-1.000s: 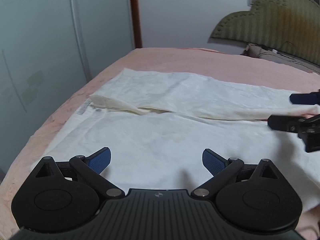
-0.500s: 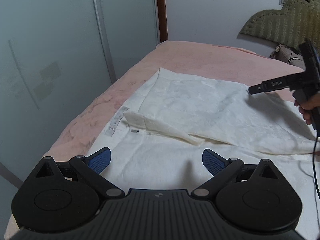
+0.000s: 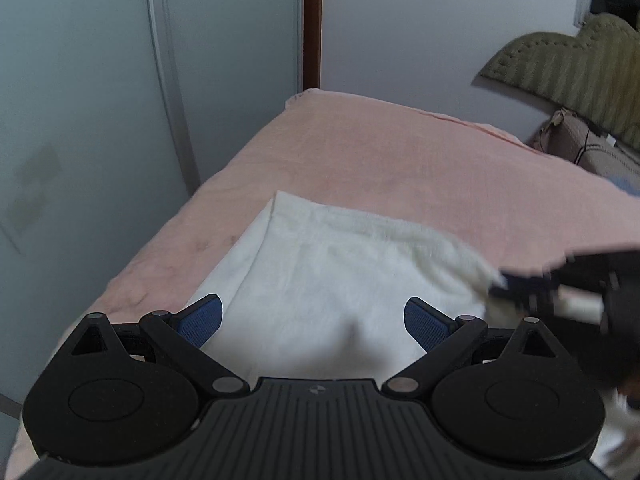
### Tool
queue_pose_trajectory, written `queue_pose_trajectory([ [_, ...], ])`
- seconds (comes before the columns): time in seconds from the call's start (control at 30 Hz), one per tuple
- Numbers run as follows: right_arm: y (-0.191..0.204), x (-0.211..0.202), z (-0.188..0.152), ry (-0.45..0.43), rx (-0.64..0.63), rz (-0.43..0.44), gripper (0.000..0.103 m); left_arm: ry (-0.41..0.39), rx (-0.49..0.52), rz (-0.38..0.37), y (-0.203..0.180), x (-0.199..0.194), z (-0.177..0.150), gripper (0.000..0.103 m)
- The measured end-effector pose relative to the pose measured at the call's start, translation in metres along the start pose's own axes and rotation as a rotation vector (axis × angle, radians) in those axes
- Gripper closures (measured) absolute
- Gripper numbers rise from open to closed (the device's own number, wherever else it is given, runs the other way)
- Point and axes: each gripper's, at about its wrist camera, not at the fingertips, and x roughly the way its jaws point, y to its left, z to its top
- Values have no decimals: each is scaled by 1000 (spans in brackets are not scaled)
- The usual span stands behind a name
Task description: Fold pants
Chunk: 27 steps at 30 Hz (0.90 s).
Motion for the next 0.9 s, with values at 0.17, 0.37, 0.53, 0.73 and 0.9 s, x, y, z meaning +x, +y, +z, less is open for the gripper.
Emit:
queue_pose_trajectory([
  [0.17, 55, -24, -17, -12, -292, -60, 97, 11, -155, -54, 7, 30, 31, 5],
  [0.37, 67, -33, -35, -20, -327, -69, 97, 189, -351, -136, 18, 84, 48, 29],
  [0.53, 69, -33, -33, -50, -288, -107, 96, 179, -464, -178, 33, 76, 31, 87],
  [0.73, 42, -59, -52, -6, -232, -243, 66, -1, -342, -211, 33, -2, -6, 98],
  [0.9, 23, -79, -73, 73, -155, -268, 88, -77, -302, -265, 41, -56, -45, 98],
])
